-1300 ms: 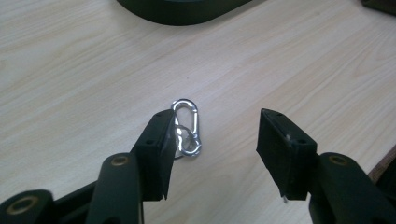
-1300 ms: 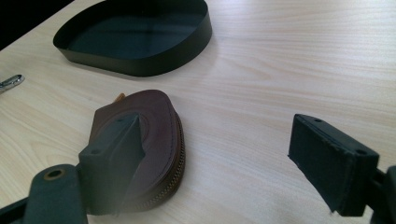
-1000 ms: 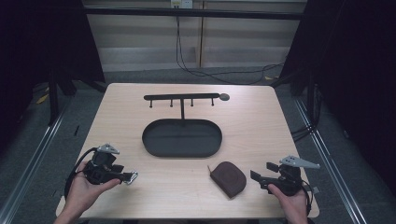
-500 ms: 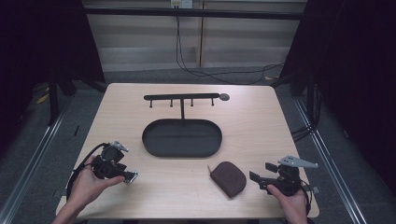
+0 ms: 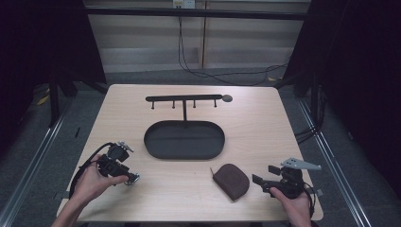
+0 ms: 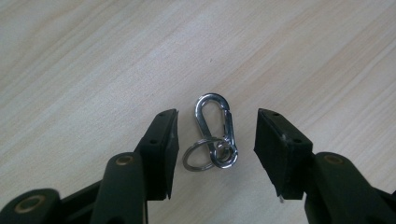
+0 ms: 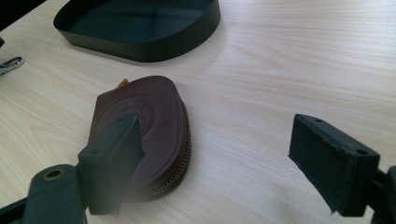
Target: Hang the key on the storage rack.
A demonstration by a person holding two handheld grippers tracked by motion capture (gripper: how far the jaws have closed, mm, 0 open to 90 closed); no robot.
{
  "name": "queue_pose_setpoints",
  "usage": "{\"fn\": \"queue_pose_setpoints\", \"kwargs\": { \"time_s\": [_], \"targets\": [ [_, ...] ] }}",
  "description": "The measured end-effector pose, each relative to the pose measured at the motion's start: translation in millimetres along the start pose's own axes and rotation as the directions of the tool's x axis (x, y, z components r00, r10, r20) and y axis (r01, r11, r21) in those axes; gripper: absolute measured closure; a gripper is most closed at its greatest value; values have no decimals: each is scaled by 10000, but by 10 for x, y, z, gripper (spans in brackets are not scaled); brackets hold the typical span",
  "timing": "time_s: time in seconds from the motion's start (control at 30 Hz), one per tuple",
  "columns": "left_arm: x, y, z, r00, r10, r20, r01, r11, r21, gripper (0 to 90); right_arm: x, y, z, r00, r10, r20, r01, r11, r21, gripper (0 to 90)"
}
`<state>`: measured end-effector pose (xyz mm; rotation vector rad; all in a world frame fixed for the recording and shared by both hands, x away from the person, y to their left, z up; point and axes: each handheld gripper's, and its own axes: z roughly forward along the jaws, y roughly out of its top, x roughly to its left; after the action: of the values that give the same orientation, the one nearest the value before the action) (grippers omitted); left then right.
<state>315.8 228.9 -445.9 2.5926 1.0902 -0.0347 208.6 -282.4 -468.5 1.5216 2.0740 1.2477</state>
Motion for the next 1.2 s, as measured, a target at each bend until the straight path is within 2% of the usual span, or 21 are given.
{"fn": "queue_pose_setpoints", "kwargs": {
  "time_s": [0.03,0.1,0.27,0.3,0.43,0.5,0.57,0.67,0.73,0.9,1.2],
  "targets": [
    [-4,3,16,9999,-69,85,69,10000,26,497,-1,0,5,10000,-39,9,39,10000,53,170],
    [-5,10,47,10000,12,76,-13,9998,223,494,1,0,13,10000,-73,-21,73,9999,73,170],
    [1,15,87,9999,104,119,-109,9993,369,486,-1,0,16,9999,-149,-29,149,9999,83,169],
    [4,13,99,9999,78,119,-82,9992,402,484,0,0,12,10000,-16,-6,16,10000,90,166],
    [16,-13,159,9998,137,134,-144,9984,548,493,-2,0,15,10000,31,-8,-31,9999,136,166],
    [11,-20,157,9998,138,149,-147,9978,639,519,-2,1,19,10000,14,10,-14,9999,156,165],
    [-7,-32,144,9996,228,-155,-222,9990,381,543,-2,1,19,10000,44,11,-44,9998,176,166],
    [-2,-42,139,9998,182,-129,-176,9989,443,588,-7,-1,22,10000,78,22,-79,9998,201,165],
    [3,-55,132,9996,272,-63,-269,9984,500,594,-7,-1,22,10000,68,20,-68,9998,202,163],
    [-13,-71,123,9998,203,9,-203,9980,601,625,-8,0,25,9999,106,34,-106,9996,247,163],
    [-36,-90,65,9999,37,150,-46,9984,559,769,-8,-2,29,9999,98,59,-100,9995,307,161]
  ]
}}
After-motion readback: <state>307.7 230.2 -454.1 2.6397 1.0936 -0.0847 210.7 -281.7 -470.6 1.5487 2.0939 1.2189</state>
